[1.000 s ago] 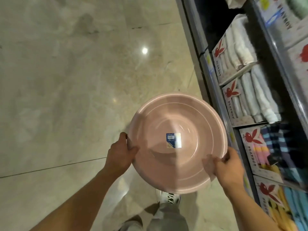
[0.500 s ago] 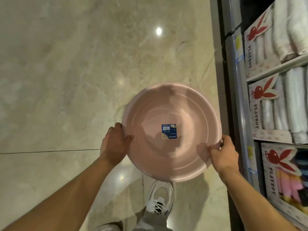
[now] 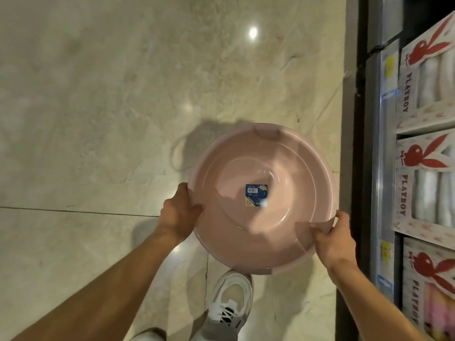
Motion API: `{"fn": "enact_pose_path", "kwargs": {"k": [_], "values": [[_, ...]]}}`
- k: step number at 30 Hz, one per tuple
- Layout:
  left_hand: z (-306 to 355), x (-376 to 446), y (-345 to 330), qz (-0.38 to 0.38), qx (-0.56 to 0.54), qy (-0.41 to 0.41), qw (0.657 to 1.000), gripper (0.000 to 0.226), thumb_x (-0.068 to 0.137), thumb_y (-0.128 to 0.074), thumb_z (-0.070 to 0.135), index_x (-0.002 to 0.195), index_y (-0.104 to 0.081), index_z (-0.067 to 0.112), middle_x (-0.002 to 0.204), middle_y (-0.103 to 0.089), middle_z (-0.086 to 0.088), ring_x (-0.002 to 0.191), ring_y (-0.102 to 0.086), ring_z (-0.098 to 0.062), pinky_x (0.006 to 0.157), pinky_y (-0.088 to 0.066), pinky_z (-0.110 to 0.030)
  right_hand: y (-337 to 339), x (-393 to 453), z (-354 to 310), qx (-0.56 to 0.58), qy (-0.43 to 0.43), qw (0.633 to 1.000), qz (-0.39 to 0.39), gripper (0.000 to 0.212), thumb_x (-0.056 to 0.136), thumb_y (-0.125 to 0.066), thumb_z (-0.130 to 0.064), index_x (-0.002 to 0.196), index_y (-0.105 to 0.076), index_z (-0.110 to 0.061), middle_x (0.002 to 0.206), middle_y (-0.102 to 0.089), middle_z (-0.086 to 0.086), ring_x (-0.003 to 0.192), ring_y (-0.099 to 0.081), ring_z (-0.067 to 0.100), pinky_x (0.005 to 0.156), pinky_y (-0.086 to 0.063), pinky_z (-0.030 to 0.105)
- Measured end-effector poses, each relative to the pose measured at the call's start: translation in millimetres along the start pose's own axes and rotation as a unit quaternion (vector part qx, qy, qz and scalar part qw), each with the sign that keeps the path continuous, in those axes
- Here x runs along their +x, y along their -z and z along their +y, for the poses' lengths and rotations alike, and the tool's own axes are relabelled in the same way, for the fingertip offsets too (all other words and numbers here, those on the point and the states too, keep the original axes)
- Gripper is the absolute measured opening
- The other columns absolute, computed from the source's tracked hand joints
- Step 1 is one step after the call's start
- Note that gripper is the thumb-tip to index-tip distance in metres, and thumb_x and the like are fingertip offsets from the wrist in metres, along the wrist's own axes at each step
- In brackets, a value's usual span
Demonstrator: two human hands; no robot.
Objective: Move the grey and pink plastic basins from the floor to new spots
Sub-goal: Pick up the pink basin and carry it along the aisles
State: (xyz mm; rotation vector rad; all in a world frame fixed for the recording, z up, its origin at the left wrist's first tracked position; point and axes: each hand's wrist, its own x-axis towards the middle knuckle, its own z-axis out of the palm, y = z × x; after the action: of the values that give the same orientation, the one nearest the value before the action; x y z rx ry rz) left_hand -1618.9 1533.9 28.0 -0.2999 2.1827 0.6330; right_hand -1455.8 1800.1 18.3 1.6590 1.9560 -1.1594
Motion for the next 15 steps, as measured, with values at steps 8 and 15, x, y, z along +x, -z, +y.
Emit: {"fn": "enact_pose_path", "kwargs": {"k": [8,15], "values": [[4.3,-1.8,14.5,0.001,-0.034,-0.016,0.999,0.036,0.093,-0.066,0.021,0.121,-0.047,0.012,0.107,-0.067,-0.012,0.098,-0.064,-0.038,0.088,-0.055,-0.051,13.2,-5.0,-17.7,0.065,-0.051,0.995,-0.063,0.05,0.076,-0.085,-0.026,0.116,-0.057,-0.015,0.106,-0.069,0.008,0.099,-0.066,0.031,0.093,-0.054,0.054],[1.0,-39.7,56.8,0.028,-0.103,-0.047,0.993,0.028,0.092,-0.068,0.022,0.109,-0.046,0.017,0.089,-0.065,0.003,0.079,-0.066,-0.021,0.062,-0.051,-0.03,47.1,-45.7,-76.6,0.072,0.005,0.996,-0.05,0.031,0.08,-0.079,-0.012,0.103,-0.058,-0.017,0.099,-0.068,0.01,0.091,-0.066,0.03,0.088,-0.056,0.054]]}}
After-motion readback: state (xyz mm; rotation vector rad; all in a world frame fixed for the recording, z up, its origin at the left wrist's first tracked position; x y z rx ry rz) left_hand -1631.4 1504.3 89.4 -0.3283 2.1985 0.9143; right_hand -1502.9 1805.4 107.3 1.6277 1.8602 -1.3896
